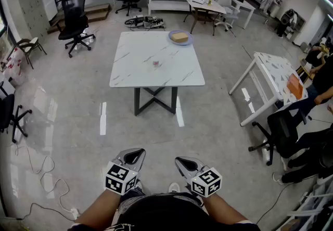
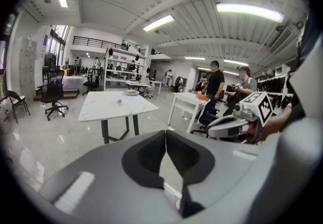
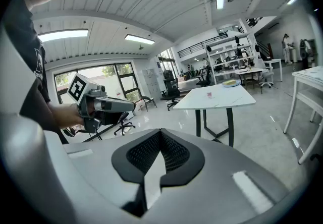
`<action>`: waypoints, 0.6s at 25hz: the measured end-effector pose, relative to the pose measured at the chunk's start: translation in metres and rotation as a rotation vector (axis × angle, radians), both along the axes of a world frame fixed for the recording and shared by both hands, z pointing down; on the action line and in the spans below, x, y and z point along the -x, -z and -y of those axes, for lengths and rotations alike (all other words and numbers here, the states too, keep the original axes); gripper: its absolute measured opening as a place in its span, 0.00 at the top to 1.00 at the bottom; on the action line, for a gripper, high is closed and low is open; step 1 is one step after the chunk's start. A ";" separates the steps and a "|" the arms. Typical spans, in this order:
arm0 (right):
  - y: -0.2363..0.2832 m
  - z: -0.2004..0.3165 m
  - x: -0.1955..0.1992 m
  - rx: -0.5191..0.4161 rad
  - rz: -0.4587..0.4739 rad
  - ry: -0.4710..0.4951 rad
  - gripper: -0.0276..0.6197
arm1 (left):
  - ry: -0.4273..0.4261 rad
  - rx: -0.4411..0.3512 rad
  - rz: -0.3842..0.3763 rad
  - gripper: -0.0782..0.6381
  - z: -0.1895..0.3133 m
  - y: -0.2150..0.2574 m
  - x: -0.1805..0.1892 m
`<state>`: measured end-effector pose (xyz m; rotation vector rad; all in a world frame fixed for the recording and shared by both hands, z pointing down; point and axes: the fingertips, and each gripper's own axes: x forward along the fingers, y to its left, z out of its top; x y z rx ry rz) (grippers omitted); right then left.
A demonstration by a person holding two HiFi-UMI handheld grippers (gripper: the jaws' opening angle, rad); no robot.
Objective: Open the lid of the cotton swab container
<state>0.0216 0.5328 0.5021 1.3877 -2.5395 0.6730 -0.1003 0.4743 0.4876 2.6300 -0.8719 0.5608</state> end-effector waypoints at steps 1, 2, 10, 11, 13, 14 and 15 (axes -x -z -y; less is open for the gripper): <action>0.001 -0.001 0.001 0.001 0.001 0.001 0.96 | 0.001 0.000 0.000 0.81 -0.001 0.000 0.001; 0.001 -0.001 0.003 0.001 0.001 0.002 0.96 | 0.002 0.001 -0.001 0.81 -0.001 0.000 0.002; -0.002 0.004 0.005 -0.001 -0.006 0.003 0.96 | 0.001 -0.001 -0.004 0.81 0.004 -0.003 0.005; -0.002 0.005 0.005 -0.001 -0.005 0.001 0.96 | 0.001 0.000 -0.004 0.81 0.005 -0.004 0.005; 0.001 0.006 0.006 -0.006 0.002 -0.001 0.96 | 0.001 0.000 -0.005 0.81 0.006 -0.003 0.006; 0.003 0.006 0.007 -0.008 0.005 -0.001 0.96 | 0.000 0.000 -0.006 0.81 0.006 -0.002 0.006; 0.005 0.007 0.008 -0.010 0.006 -0.002 0.96 | 0.000 0.000 -0.007 0.81 0.006 -0.001 0.007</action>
